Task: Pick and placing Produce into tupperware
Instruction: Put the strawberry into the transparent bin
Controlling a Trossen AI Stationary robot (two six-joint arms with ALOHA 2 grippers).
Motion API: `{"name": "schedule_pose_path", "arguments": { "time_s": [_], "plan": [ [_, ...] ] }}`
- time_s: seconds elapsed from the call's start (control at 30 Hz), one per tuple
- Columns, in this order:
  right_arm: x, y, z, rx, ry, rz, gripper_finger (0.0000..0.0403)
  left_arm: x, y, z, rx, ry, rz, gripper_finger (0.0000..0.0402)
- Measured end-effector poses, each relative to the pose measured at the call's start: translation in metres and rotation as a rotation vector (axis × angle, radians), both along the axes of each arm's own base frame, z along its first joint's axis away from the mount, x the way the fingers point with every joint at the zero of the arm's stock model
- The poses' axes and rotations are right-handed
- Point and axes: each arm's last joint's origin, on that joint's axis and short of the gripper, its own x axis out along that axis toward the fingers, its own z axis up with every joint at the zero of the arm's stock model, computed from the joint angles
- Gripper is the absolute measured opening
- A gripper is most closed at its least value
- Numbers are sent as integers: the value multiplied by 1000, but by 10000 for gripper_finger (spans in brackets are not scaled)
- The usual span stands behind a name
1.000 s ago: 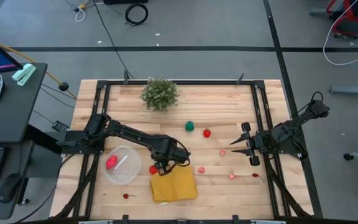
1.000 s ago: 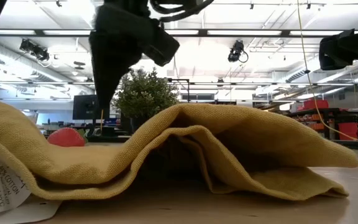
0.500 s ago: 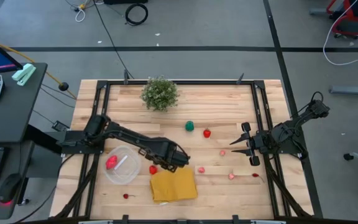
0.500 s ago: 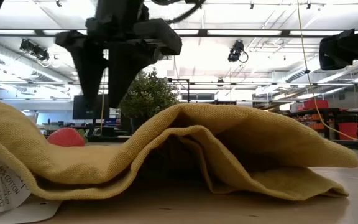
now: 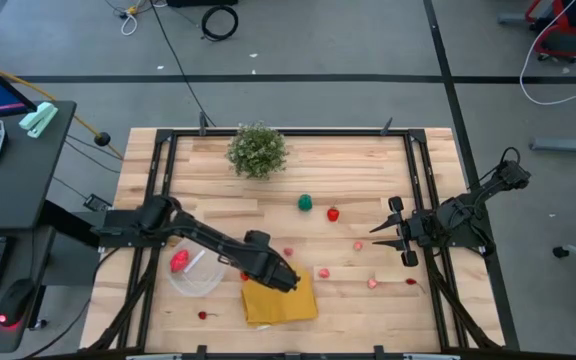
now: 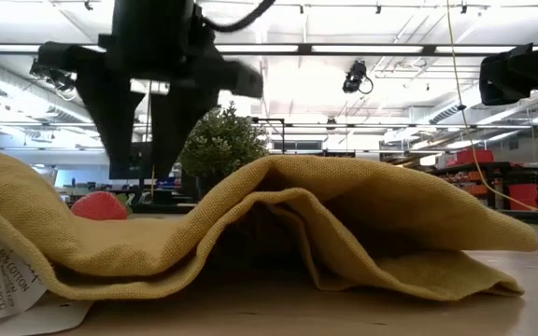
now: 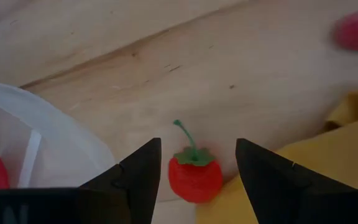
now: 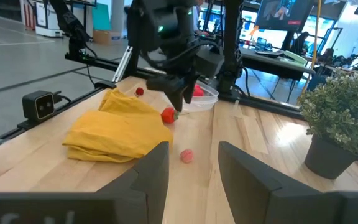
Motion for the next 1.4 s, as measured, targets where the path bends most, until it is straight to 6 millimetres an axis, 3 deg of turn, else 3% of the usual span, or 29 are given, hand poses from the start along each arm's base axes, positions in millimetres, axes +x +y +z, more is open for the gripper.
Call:
{"name": "schedule_pose_path", "arguments": {
  "time_s": [0.5, 0.77, 1.0, 1.23, 1.4],
  "plan": [
    [0, 0, 0, 3, -1, 0, 146, 5, -5, -29, 42, 39, 50, 195],
    [0, 0, 0, 3, 0, 0, 146, 4, -5, -30, 52, 64, 26, 175],
    [0, 0, 0, 3, 0, 0, 146, 2, -11, -31, 50, 58, 6, 120],
    [0, 0, 0, 4, 0, 0, 146, -1, -17, -33, 51, 98, -82, 17],
    [0, 0, 0, 4, 0, 0, 146, -1, -16, -33, 83, 97, -128, 10]
  ]
}}
